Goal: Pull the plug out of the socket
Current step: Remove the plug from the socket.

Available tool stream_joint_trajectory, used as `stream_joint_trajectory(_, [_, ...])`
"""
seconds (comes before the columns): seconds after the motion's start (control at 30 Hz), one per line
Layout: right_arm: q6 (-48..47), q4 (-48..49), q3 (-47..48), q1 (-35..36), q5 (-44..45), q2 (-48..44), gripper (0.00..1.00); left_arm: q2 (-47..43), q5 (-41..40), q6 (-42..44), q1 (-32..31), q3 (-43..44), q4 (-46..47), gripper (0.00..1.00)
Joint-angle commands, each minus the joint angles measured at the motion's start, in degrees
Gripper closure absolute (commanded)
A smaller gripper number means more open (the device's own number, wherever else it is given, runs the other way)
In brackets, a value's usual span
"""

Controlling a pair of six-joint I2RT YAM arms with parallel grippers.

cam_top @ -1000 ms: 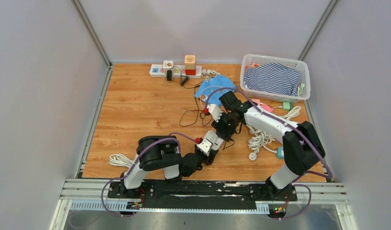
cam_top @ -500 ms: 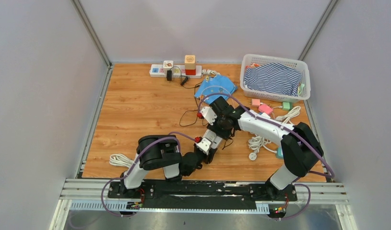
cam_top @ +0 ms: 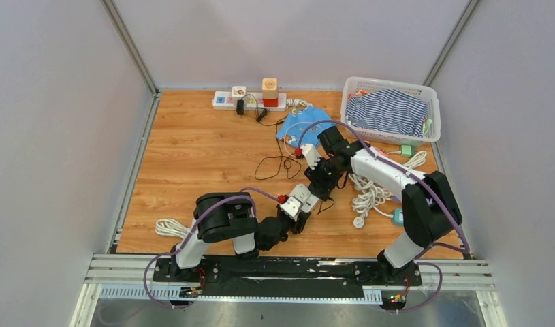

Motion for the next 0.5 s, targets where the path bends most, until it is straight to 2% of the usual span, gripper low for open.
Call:
stream_joint_trajectory(0.0, [-1.7,-6.43,2.11,-1.2,-4.19,0.07,1.0,1.28,-3.44,0.14,0.49,-1.68,-0.3,1.0])
stream_joint_trajectory(0.33, [0.4,4.45,-2.03,8.89,28.35,-0.8,1.0,1.37,-3.46,0.31,0.49,-1.59,-0.24,1.0])
stream_joint_trajectory(0.4, [0.7,5.38,-1.97,9.38,32.43,-0.21,1.0,1.46,-3.56,0.38,0.49,-1.51,-0.3,1.0])
stream_joint_trajectory(0.47, [0.92,5.45,-1.94,9.38,32.54,-0.84,1.0,1.55,-3.61,0.4,0.48,-1.42,-0.27,1.0])
